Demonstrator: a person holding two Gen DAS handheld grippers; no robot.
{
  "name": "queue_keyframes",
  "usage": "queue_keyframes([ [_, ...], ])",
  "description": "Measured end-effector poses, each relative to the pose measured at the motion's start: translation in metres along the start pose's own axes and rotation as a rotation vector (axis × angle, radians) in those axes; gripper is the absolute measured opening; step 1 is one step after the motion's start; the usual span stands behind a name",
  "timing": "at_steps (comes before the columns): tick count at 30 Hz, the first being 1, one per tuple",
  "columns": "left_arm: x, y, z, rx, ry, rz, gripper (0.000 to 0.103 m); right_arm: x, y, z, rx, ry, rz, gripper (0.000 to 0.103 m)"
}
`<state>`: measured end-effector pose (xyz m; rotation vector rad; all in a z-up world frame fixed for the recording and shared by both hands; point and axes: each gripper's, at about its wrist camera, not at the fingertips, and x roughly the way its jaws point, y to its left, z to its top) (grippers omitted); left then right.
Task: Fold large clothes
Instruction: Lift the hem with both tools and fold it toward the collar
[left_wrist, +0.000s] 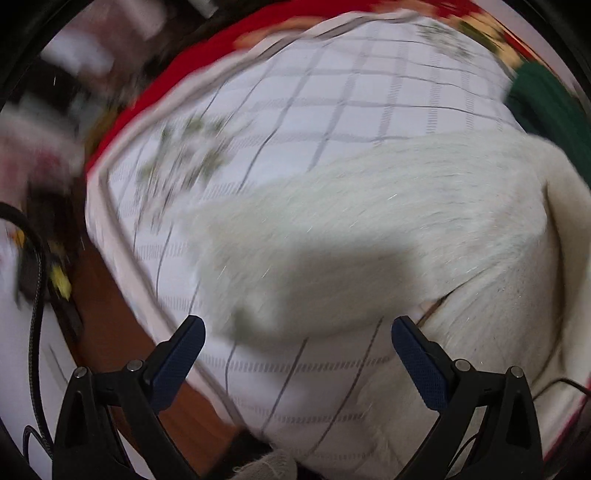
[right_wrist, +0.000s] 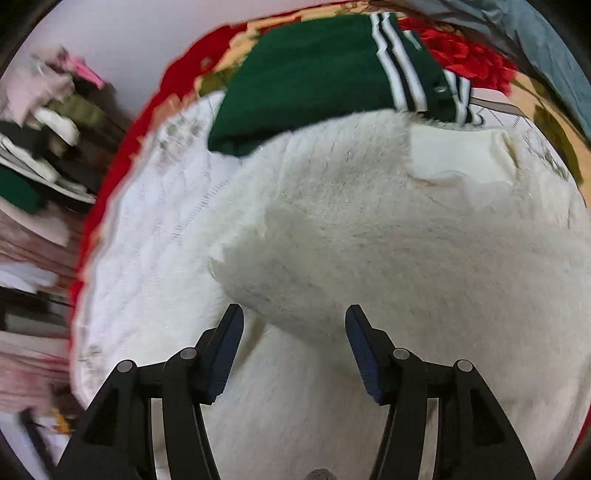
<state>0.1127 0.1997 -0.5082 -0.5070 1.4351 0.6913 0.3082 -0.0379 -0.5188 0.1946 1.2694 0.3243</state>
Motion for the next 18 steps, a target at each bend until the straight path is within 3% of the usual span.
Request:
queue_keyframes([
  [5, 0.043, 0.048, -0.019, -0.277, 0.161, -0.182, 0.103, -0.039, -0.031, -0.016, 0.103, 0.013, 0.023, 0.060],
  [9, 0.084, 0.068, -0.020, -0.506, 0.207, -0.343, 0.097, -0.046, -0.053, -0.021, 0.152, 0.043, 0.016, 0.060],
  [12, 0.098, 0.081, -0.007, -0.615, 0.134, -0.359, 0.071, -0.032, -0.059, -0.015, 0.182, 0.065, 0.020, 0.060],
  [13, 0.099, 0.085, 0.000, -0.634, 0.097, -0.347, 0.045, -0.030, -0.057, -0.018, 0.184, 0.070, 0.019, 0.060],
  [15, 0.097, 0.095, 0.018, -0.630, 0.025, -0.338, 0.016, -0.025, -0.054, -0.022, 0.183, 0.076, 0.004, 0.060],
  [18, 0.087, 0.115, 0.061, -0.612, -0.119, -0.333, 0.015, -0.018, -0.046, -0.024, 0.171, 0.077, -0.056, 0.060],
])
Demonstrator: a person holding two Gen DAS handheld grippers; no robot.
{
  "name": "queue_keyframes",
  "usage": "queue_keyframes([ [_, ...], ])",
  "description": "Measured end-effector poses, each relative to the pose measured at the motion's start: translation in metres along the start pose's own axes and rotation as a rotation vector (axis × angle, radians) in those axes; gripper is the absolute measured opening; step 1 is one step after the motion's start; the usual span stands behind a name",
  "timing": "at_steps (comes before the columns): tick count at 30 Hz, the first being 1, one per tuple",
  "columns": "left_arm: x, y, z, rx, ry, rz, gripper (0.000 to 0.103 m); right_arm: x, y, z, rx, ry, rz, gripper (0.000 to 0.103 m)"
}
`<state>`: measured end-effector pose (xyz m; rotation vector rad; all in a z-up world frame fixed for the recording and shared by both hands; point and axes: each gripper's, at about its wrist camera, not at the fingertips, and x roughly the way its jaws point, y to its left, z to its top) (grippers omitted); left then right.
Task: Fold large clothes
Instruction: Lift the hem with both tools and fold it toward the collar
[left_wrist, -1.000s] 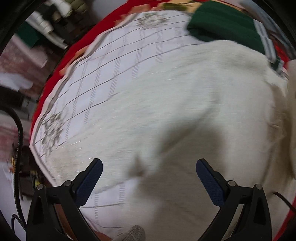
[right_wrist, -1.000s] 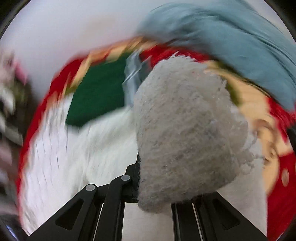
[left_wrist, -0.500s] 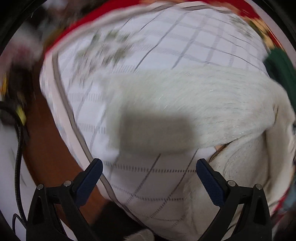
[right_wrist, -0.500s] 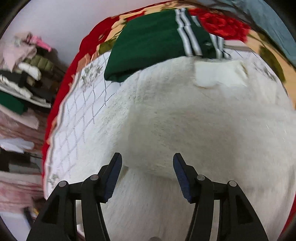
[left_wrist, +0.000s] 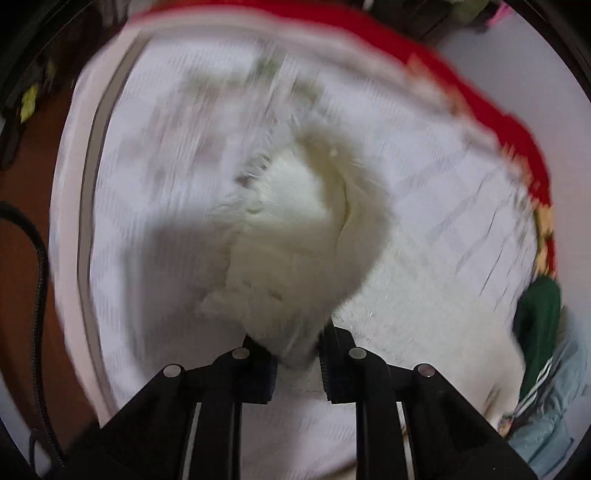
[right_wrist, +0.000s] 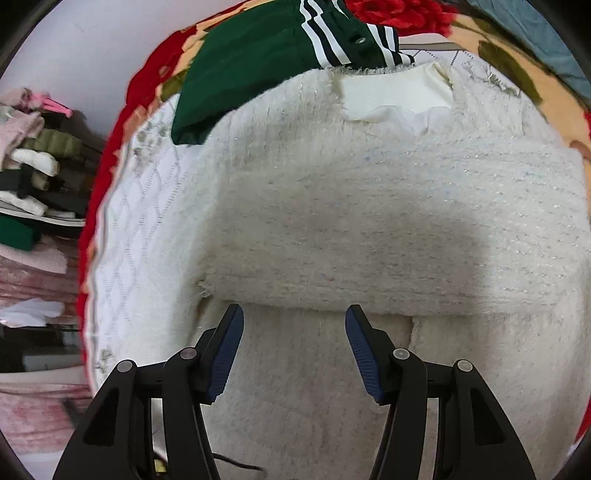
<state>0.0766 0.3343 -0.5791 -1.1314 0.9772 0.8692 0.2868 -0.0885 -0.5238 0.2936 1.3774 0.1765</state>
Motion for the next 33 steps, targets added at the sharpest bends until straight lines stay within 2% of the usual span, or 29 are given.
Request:
queue_keyframes([
  [2, 0.001, -0.007, 0.029, 0.039, -0.055, -0.033, 0.015, 0.003, 0.003, 0.001, 0.001, -0.007, -0.002, 0.060],
  [6, 0.014, -0.024, 0.051, 0.094, -0.010, -0.118, 0.019, 0.020, 0.015, 0.008, 0.003, -0.004, 0.000, 0.059],
  [8, 0.022, -0.026, 0.052, 0.090, 0.021, -0.166, 0.029, 0.040, 0.024, 0.017, 0.011, 0.004, 0.023, 0.056],
  [9, 0.027, -0.025, 0.049, 0.076, 0.042, -0.193, 0.045, 0.051, 0.028, 0.020, 0.016, 0.013, 0.032, 0.044],
  [10, 0.033, -0.025, 0.046, 0.054, 0.059, -0.217, 0.055, 0.064, 0.032, 0.023, 0.027, 0.034, 0.044, 0.040],
  [11, 0.038, -0.026, 0.043, 0.027, 0.075, -0.243, 0.055, 0.077, 0.034, 0.025, 0.036, 0.069, 0.056, 0.039],
  [13, 0.051, -0.034, 0.038, -0.007, 0.084, -0.249, 0.056, 0.103, 0.036, 0.027, 0.077, 0.143, 0.074, 0.038],
  [17, 0.051, -0.050, 0.039, -0.053, 0.030, -0.192, 0.056, 0.096, 0.040, 0.032, 0.056, 0.124, 0.070, 0.038],
  [20, 0.045, -0.062, 0.042, -0.022, -0.041, -0.130, 0.053, 0.078, 0.034, 0.027, 0.056, 0.108, 0.045, 0.040],
  [21, 0.044, -0.071, 0.044, 0.000, -0.064, -0.100, 0.035, 0.073, 0.031, 0.026, 0.060, 0.101, 0.026, 0.047],
  [22, 0.043, -0.081, 0.046, 0.037, -0.081, -0.067, 0.022, 0.065, 0.027, 0.023, 0.063, 0.087, -0.021, 0.052],
  [23, 0.042, -0.085, 0.048, 0.058, -0.089, -0.057, 0.018, 0.058, 0.025, 0.021, 0.060, 0.069, -0.085, 0.063],
  [24, 0.036, -0.097, 0.049, 0.113, -0.116, -0.027, 0.014, 0.053, 0.022, 0.019, 0.055, 0.053, -0.152, 0.067],
  [26, 0.025, -0.113, 0.049, 0.207, -0.160, -0.008, 0.012, 0.043, 0.016, 0.016, 0.031, 0.020, -0.327, 0.067],
  [28, 0.006, -0.135, 0.043, 0.333, -0.216, 0.021, 0.011, 0.041, 0.012, 0.014, 0.017, 0.011, -0.437, 0.079],
  [29, -0.004, -0.147, 0.037, 0.400, -0.248, 0.028, 0.010, 0.041, 0.011, 0.013, 0.013, 0.010, -0.467, 0.089],
  [33, -0.034, -0.192, 0.012, 0.586, -0.327, 0.045, 0.009, 0.036, 0.008, 0.012, -0.001, -0.021, -0.529, 0.090],
])
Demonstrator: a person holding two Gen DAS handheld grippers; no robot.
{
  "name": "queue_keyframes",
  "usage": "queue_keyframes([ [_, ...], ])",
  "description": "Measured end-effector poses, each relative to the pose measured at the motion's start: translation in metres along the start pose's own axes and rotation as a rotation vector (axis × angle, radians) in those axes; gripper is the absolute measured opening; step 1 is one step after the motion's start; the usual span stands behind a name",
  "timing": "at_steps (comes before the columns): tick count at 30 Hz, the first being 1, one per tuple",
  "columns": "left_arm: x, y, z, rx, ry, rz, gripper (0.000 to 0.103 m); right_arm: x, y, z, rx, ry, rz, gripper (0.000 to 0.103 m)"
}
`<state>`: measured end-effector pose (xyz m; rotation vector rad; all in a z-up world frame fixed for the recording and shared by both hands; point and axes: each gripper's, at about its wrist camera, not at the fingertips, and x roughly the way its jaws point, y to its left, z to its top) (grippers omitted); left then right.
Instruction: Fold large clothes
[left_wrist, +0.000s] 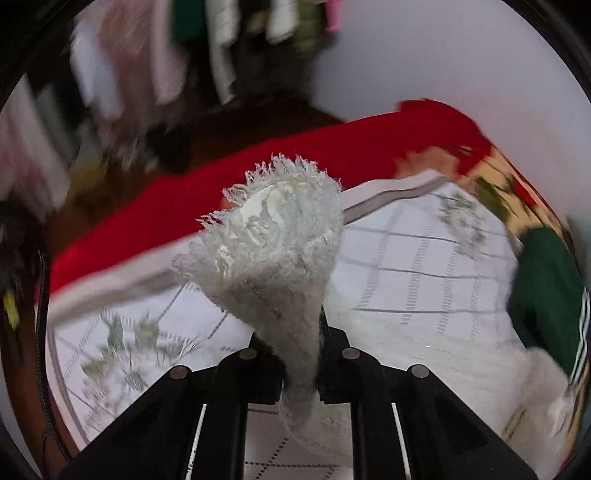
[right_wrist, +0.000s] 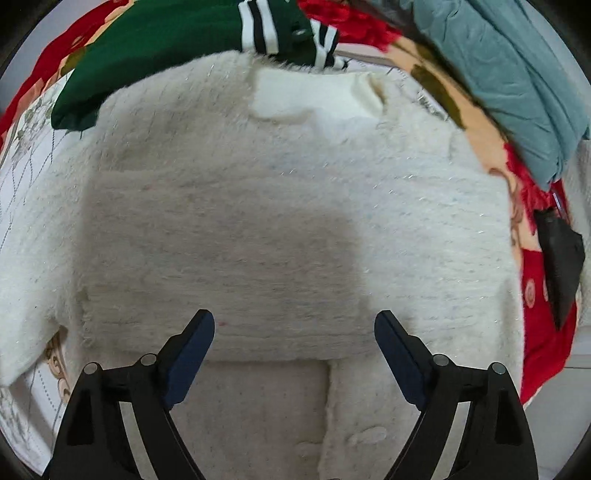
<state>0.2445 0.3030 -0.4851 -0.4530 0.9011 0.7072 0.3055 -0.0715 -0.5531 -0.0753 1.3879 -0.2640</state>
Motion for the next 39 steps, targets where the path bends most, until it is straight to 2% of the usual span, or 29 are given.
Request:
queue_keyframes([
  [4, -0.031, -0.050, -0.001, 0.148, -0.035, -0.039, 0.009, -0.007, -0.013, 0.006, 0.015, -0.048, 0.016, 0.090],
  [9, -0.080, -0.125, -0.029, 0.307, -0.044, -0.147, 0.008, -0.003, -0.051, 0.009, 0.082, -0.039, 0.089, 0.090],
  [13, -0.115, -0.196, -0.069, 0.415, -0.033, -0.261, 0.008, 0.003, -0.118, 0.008, 0.165, -0.027, 0.123, 0.090],
  [15, -0.133, -0.243, -0.099, 0.462, 0.008, -0.343, 0.008, 0.005, -0.152, 0.007, 0.192, -0.028, 0.108, 0.090],
  [20, -0.159, -0.334, -0.168, 0.562, 0.112, -0.487, 0.008, 0.009, -0.262, -0.003, 0.287, -0.024, 0.051, 0.090],
  [21, -0.163, -0.355, -0.187, 0.609, 0.137, -0.511, 0.009, 0.012, -0.278, -0.005, 0.299, -0.023, 0.046, 0.090],
  [23, -0.168, -0.386, -0.222, 0.665, 0.187, -0.538, 0.009, 0.019, -0.318, -0.009, 0.320, -0.012, 0.028, 0.090],
  [26, -0.167, -0.412, -0.262, 0.731, 0.255, -0.553, 0.010, 0.029, -0.356, -0.017, 0.330, 0.002, 0.026, 0.089],
  [27, -0.166, -0.416, -0.269, 0.745, 0.268, -0.546, 0.015, 0.031, -0.363, -0.020, 0.337, 0.008, 0.035, 0.089],
  [29, -0.162, -0.426, -0.282, 0.780, 0.282, -0.506, 0.018, 0.039, -0.384, -0.021, 0.362, 0.027, 0.074, 0.089],
  [30, -0.161, -0.428, -0.288, 0.788, 0.290, -0.497, 0.024, 0.041, -0.392, -0.022, 0.375, 0.033, 0.099, 0.089],
  [32, -0.162, -0.426, -0.297, 0.786, 0.310, -0.493, 0.059, 0.040, -0.400, -0.027, 0.396, 0.037, 0.150, 0.089],
  [33, -0.163, -0.424, -0.297, 0.779, 0.315, -0.485, 0.092, 0.040, -0.406, -0.027, 0.411, 0.040, 0.197, 0.089],
  [34, -0.166, -0.420, -0.296, 0.765, 0.310, -0.492, 0.097, 0.039, -0.405, -0.027, 0.420, 0.041, 0.225, 0.089],
  [36, -0.172, -0.409, -0.283, 0.733, 0.280, -0.501, 0.097, 0.038, -0.412, -0.025, 0.440, 0.047, 0.318, 0.089],
  [39, -0.173, -0.390, -0.263, 0.683, 0.254, -0.453, 0.097, 0.026, -0.402, -0.021, 0.434, 0.034, 0.410, 0.089],
])
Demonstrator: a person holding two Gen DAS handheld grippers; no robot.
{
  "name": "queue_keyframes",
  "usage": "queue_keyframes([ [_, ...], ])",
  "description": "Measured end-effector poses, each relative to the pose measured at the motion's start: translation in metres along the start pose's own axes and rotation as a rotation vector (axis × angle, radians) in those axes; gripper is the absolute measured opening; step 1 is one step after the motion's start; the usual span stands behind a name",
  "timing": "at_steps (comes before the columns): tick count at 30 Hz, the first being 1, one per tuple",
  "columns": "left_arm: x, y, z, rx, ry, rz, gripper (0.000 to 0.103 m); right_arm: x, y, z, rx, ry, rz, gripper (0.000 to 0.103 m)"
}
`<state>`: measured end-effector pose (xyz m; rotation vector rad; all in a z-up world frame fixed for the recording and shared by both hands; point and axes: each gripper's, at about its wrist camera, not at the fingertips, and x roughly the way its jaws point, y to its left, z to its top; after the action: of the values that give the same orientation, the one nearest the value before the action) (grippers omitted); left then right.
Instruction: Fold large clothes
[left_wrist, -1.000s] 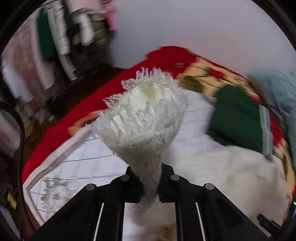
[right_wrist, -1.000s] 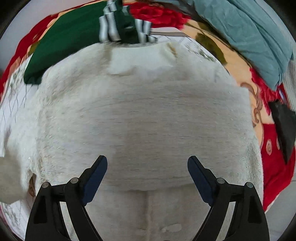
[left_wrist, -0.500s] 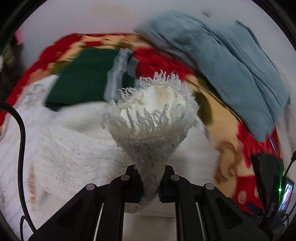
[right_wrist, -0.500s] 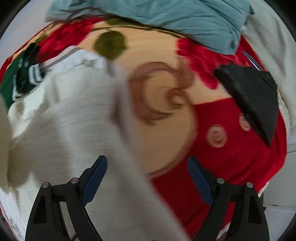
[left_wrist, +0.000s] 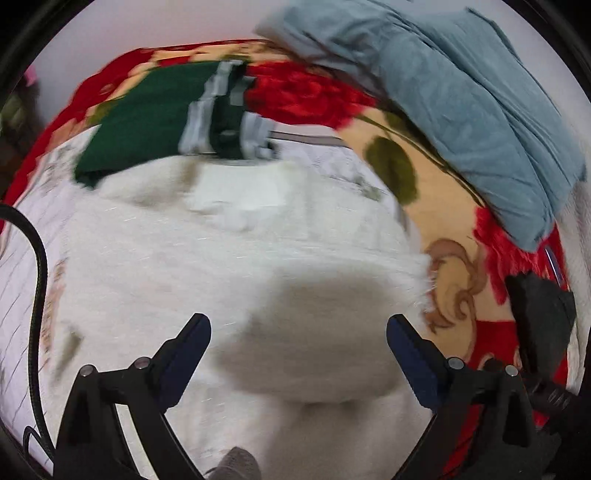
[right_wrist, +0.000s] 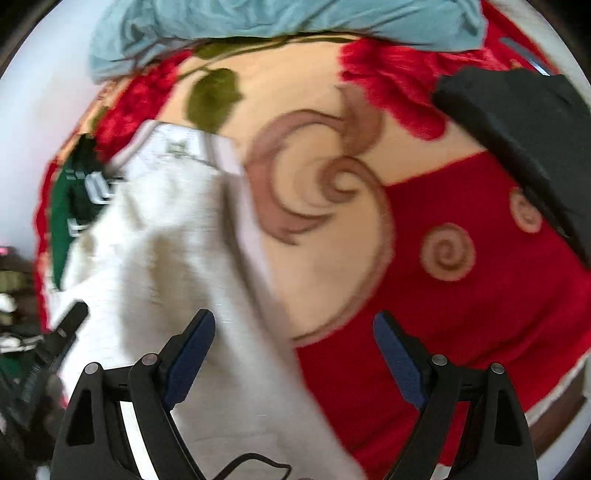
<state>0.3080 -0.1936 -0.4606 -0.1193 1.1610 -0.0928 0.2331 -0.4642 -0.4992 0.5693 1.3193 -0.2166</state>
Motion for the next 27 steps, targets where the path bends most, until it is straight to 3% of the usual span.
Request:
queue_keyframes([
  [4, -0.020, 0.059, -0.009, -0.117, -0.017, 0.117, 0.097, 0.005, 0.031, 0.010, -0.043, 0.018, 0.142, 0.089],
  [8, -0.018, 0.124, -0.032, -0.182, 0.012, 0.305, 0.097, 0.040, 0.072, 0.015, -0.071, 0.099, 0.232, 0.086],
  [10, -0.004, 0.156, -0.050, -0.198, 0.071, 0.385, 0.097, 0.063, 0.095, 0.015, -0.112, 0.126, 0.259, 0.061],
  [12, 0.003, 0.183, -0.065, -0.227, 0.122, 0.430, 0.097, 0.086, 0.113, 0.015, -0.151, 0.159, 0.231, 0.010],
  [13, 0.004, 0.192, -0.071, -0.232, 0.136, 0.449, 0.097, 0.093, 0.117, 0.015, -0.159, 0.156, 0.192, 0.008],
  [15, 0.002, 0.209, -0.083, -0.228, 0.166, 0.480, 0.097, 0.107, 0.119, 0.019, -0.155, 0.123, -0.008, 0.008],
  [16, -0.002, 0.214, -0.090, -0.224, 0.172, 0.492, 0.097, 0.110, 0.118, 0.020, -0.136, 0.130, -0.054, 0.008],
  [19, -0.012, 0.222, -0.103, -0.220, 0.203, 0.475, 0.097, 0.094, 0.124, 0.016, -0.121, 0.144, -0.051, 0.009],
  [24, -0.028, 0.204, -0.108, -0.196, 0.246, 0.366, 0.097, 0.047, 0.130, -0.020, -0.181, 0.147, -0.010, 0.032],
  [27, -0.033, 0.176, -0.102, -0.148, 0.230, 0.335, 0.097, 0.027, 0.118, -0.036, -0.169, 0.164, -0.009, 0.038],
])
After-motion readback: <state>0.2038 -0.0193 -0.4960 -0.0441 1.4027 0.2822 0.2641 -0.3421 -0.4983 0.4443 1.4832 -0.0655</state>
